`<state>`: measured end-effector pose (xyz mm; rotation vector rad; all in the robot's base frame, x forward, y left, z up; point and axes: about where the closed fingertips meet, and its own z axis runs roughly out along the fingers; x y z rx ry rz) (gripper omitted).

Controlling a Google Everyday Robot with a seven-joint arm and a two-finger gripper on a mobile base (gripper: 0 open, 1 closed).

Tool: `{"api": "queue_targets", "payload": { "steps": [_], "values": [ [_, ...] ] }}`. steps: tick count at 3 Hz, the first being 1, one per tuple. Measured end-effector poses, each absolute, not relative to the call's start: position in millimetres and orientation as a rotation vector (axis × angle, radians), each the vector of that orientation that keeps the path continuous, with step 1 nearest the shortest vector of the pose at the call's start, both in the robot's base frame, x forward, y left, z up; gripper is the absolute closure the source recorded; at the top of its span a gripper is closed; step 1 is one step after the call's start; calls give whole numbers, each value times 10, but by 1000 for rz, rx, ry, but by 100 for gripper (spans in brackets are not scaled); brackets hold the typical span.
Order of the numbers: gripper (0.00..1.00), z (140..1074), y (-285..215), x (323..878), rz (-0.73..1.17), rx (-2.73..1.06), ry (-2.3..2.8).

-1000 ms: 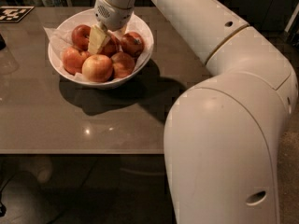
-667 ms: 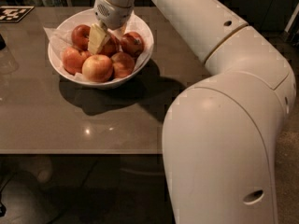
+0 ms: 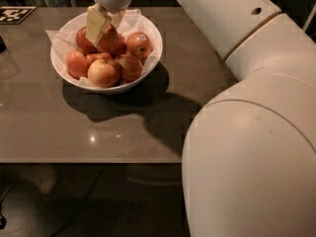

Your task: Pick apple from white bowl

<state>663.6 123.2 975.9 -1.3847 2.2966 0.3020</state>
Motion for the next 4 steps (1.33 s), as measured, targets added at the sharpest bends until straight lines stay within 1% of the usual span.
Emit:
{"api": "queue_targets", "payload": {
  "steps": [2,4],
  "values": [
    [100,10125,1164,6544,297,-1389,2228],
    [100,10838,1166,6393,320,-1434,2086]
  ]
}}
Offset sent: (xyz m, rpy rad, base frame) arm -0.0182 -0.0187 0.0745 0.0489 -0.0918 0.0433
